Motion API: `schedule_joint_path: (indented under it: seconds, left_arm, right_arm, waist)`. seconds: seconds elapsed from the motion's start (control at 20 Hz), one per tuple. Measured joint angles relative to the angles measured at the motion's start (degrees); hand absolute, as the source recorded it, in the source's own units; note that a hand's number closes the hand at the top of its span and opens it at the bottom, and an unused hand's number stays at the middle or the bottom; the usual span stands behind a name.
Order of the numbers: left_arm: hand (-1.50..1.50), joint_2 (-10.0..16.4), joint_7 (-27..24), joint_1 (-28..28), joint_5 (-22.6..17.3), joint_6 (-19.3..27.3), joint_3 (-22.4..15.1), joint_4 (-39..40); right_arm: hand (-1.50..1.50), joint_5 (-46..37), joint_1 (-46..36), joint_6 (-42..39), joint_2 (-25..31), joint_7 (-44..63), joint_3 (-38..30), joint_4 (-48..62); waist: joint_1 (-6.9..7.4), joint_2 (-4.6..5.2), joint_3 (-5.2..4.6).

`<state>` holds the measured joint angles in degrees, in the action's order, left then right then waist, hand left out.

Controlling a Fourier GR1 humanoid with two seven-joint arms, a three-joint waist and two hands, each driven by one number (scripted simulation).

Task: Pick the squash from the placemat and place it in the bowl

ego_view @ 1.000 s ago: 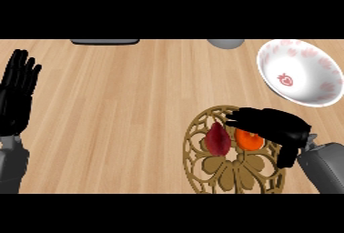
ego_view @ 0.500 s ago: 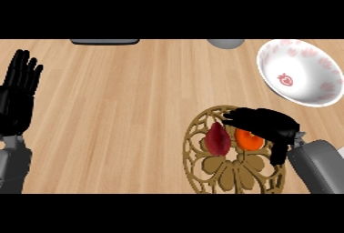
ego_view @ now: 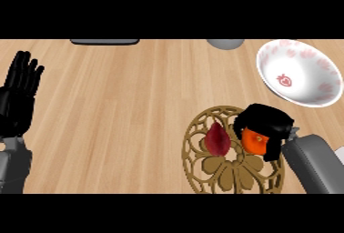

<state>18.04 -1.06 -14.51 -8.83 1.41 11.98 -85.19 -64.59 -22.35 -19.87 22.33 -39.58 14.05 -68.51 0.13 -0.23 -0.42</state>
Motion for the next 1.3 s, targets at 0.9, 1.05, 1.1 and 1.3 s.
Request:
schedule_joint_path:
  seconds: [0.9,1.05,1.1,1.3]
  left_arm:
    - [0.0,-0.3,-1.1,1.2,-0.6,0.1,1.3,-1.1]
    - [0.0,-0.6,-0.8,0.6,-0.6,0.0,0.7,-1.0]
    - [0.0,-0.4,-0.6,0.4,-0.6,-0.1,0.8,-0.9]
    - [0.0,-0.4,-0.5,-0.2,-0.6,-0.5,0.3,-0.6]
  right_arm:
    - [1.5,9.6,2.4,8.7,35.9,-2.0,-37.3,32.8]
    - [1.5,11.1,1.3,10.6,39.4,-4.3,-40.8,37.5]
    - [1.5,11.9,0.6,10.3,40.5,-5.7,-41.8,39.0]
    - [1.5,14.8,-2.1,9.0,44.5,-11.3,-45.0,43.2]
  waist:
    - [-0.21,1.98,1.24]
    - [0.54,1.9,1.24]
    - [0.81,1.83,1.22]
    - [1.48,1.59,1.15]
